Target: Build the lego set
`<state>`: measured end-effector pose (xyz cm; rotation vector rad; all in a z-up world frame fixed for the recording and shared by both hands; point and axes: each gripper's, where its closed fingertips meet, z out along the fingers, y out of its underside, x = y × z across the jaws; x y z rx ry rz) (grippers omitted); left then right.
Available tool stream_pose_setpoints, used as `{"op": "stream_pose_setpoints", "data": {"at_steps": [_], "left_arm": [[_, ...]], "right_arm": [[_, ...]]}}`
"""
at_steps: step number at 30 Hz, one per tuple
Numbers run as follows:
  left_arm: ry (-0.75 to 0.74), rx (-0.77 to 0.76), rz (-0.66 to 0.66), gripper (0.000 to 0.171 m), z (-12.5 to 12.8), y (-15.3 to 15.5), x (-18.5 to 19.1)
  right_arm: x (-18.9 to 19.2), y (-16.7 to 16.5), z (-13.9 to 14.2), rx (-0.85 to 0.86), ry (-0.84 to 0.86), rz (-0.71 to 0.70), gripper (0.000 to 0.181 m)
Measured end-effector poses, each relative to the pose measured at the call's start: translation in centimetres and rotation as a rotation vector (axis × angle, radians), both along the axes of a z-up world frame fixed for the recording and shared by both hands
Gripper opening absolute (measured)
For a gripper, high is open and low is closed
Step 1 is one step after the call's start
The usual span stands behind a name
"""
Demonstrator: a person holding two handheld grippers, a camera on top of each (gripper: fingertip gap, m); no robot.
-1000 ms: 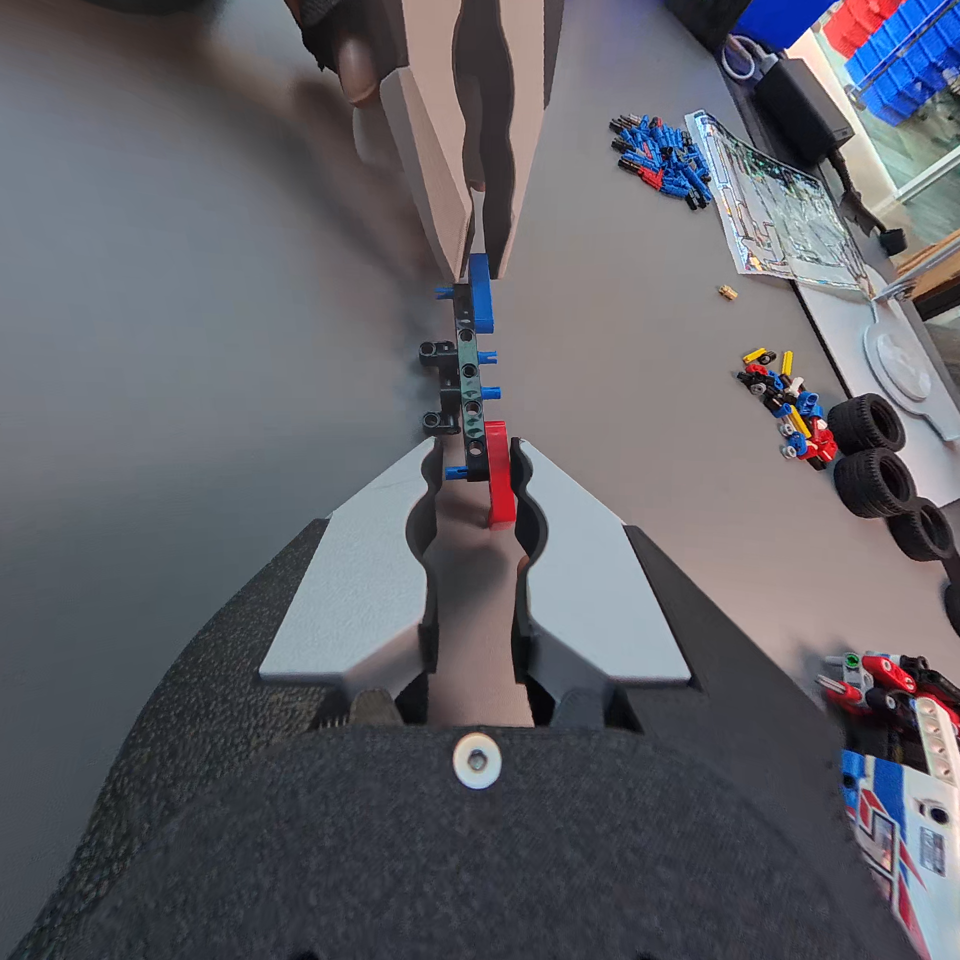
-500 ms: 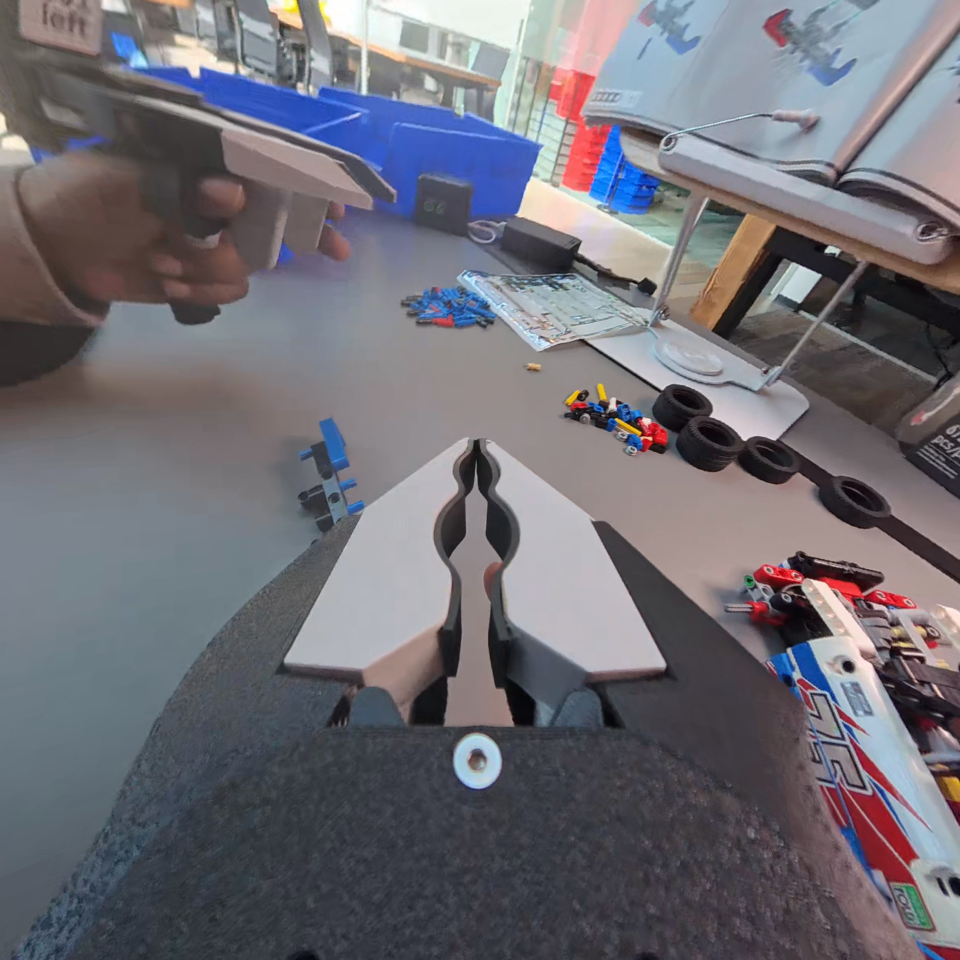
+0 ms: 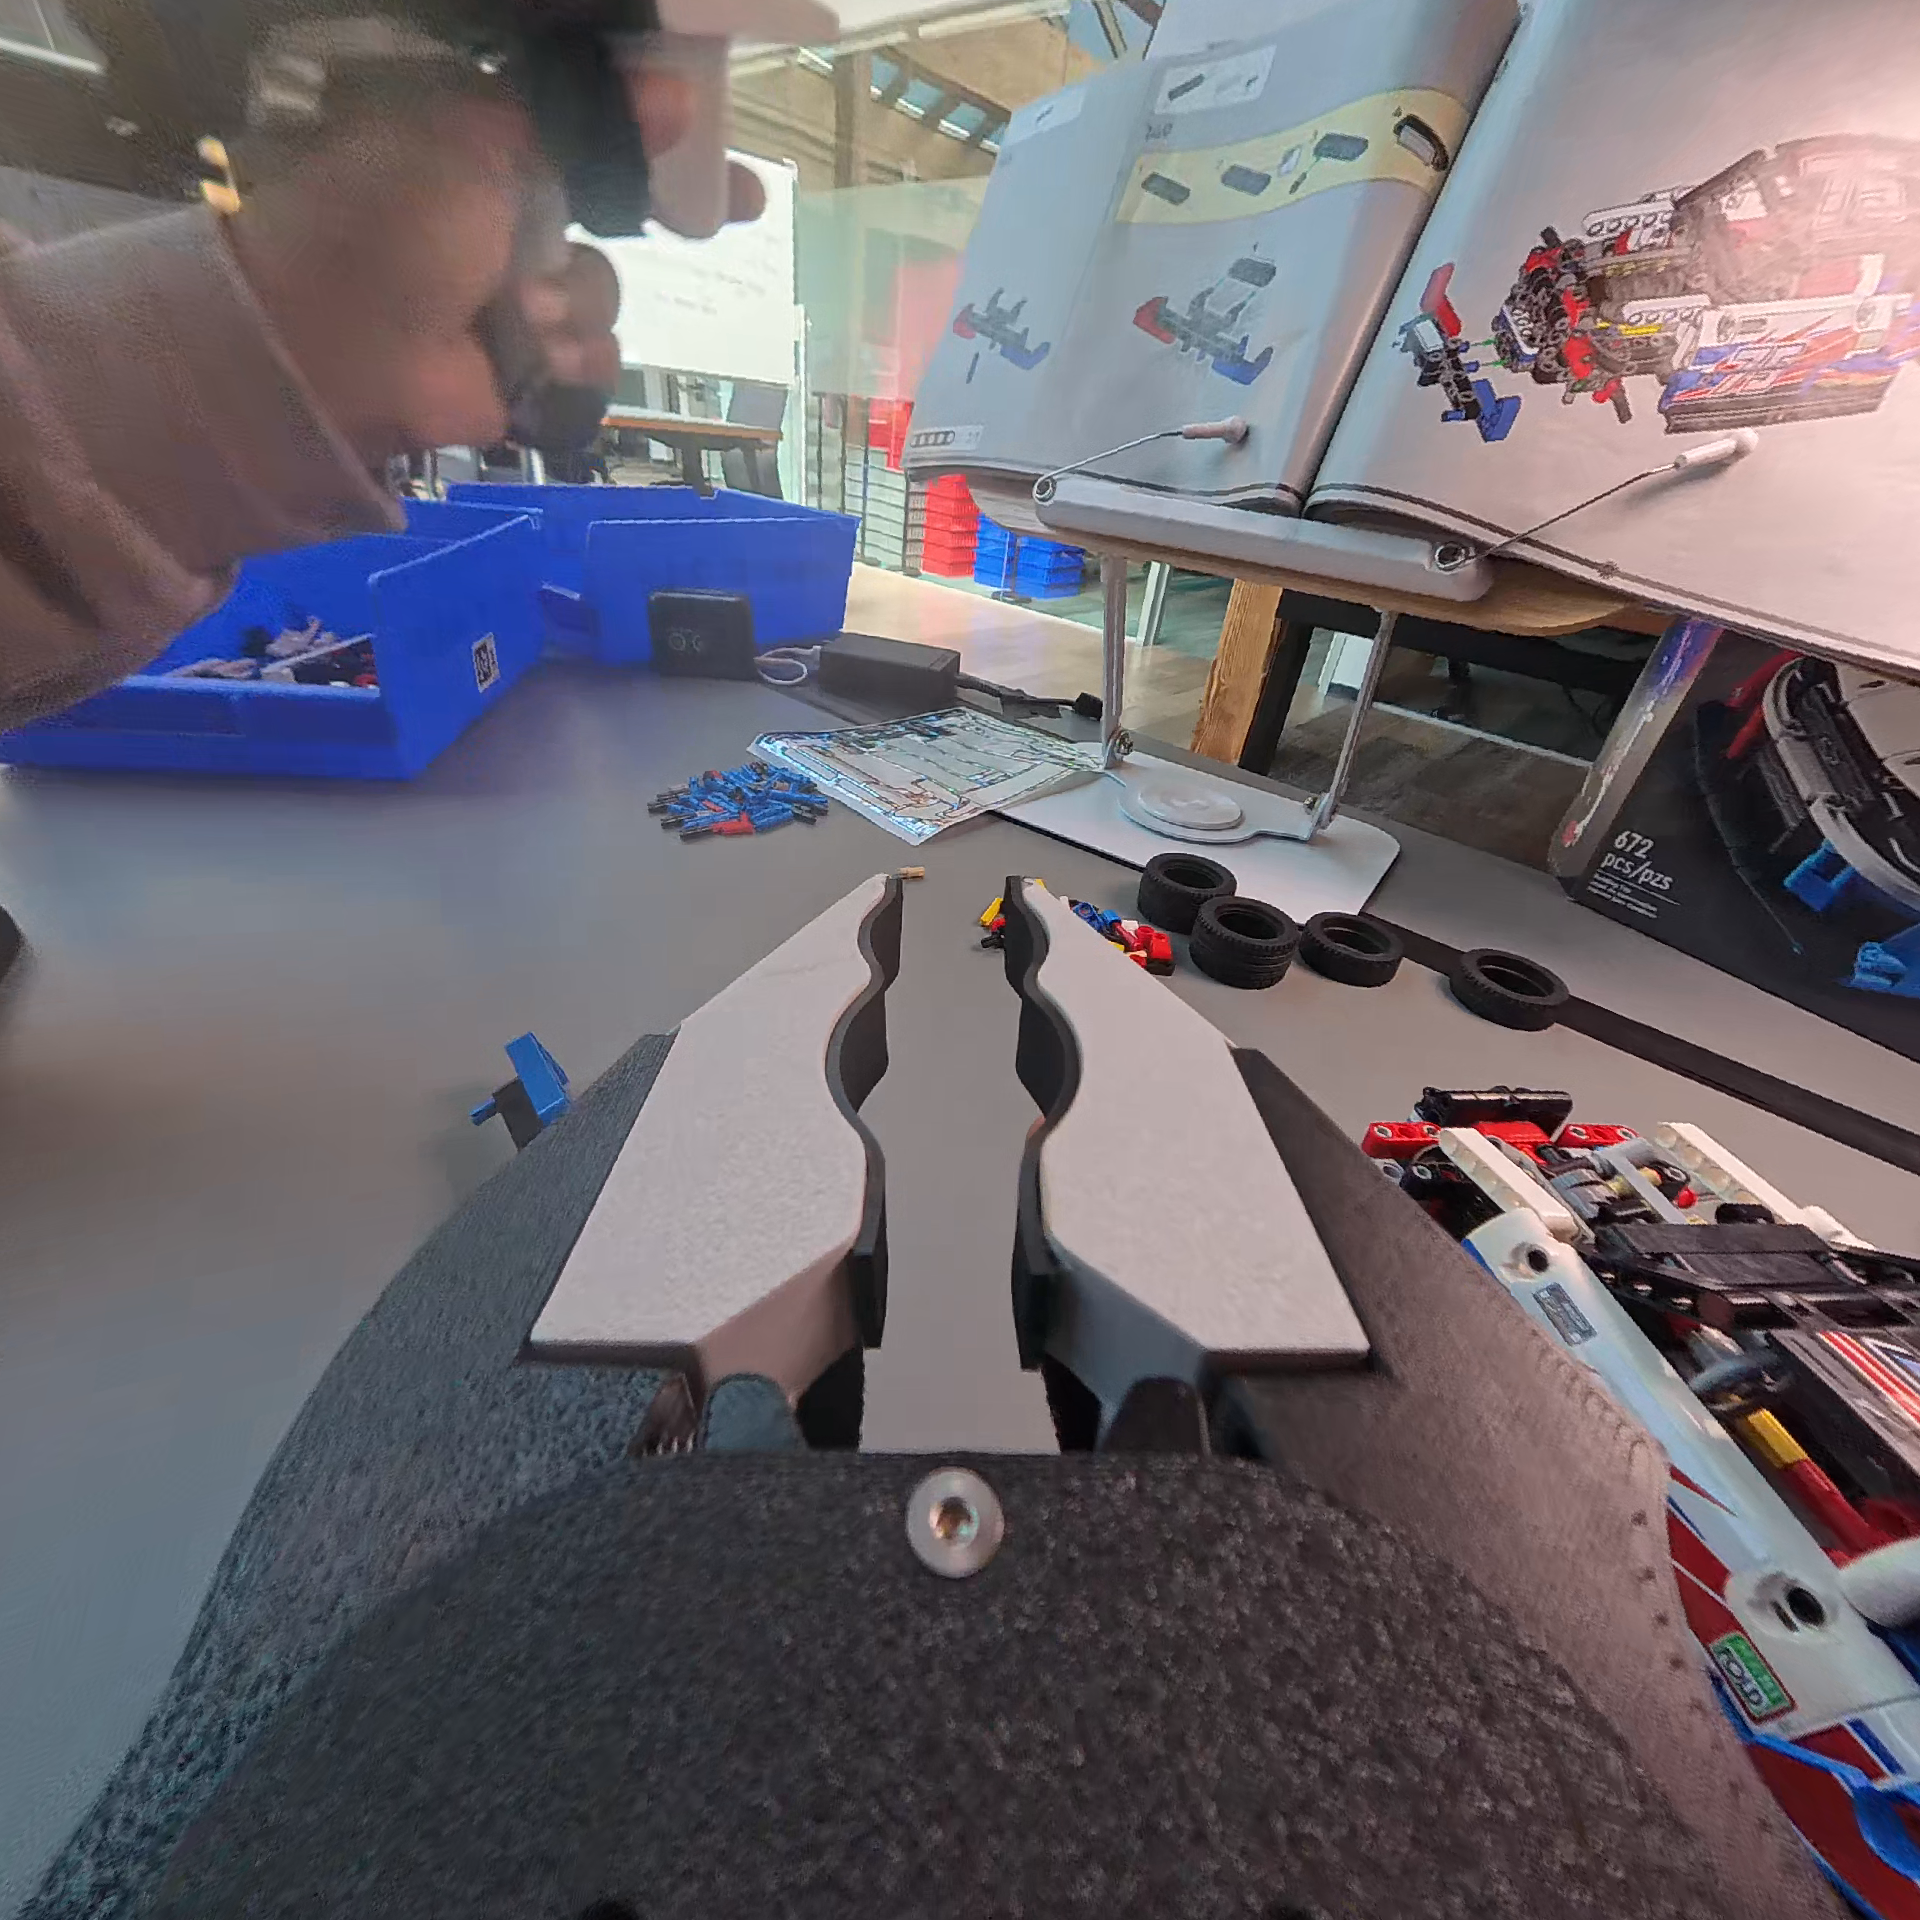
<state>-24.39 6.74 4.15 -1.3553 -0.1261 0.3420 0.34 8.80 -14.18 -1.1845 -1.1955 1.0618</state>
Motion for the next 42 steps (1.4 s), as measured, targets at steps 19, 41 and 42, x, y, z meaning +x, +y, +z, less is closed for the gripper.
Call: {"op": "stream_pose_setpoints", "data": {"at_steps": [19,41,42], "left_arm": [[-0.045,-0.116,0.237,0.0,2.8,15.0,-13.9],[0.049,-0.196,0.077,0.0,1.1,16.1,-8.6],[0.071,-0.207,0.041,0.0,0.5,15.8,-7.4]], "right_arm": [[-0.3,-2.2,-1.6,0.117,-0.103,0.081,0.009],[-0.5,-2.8,-2.3,0.143,-0.138,0.102,0.005],[-0.4,-2.8,-2.3,0.145,-0.138,0.101,0.005]]}}
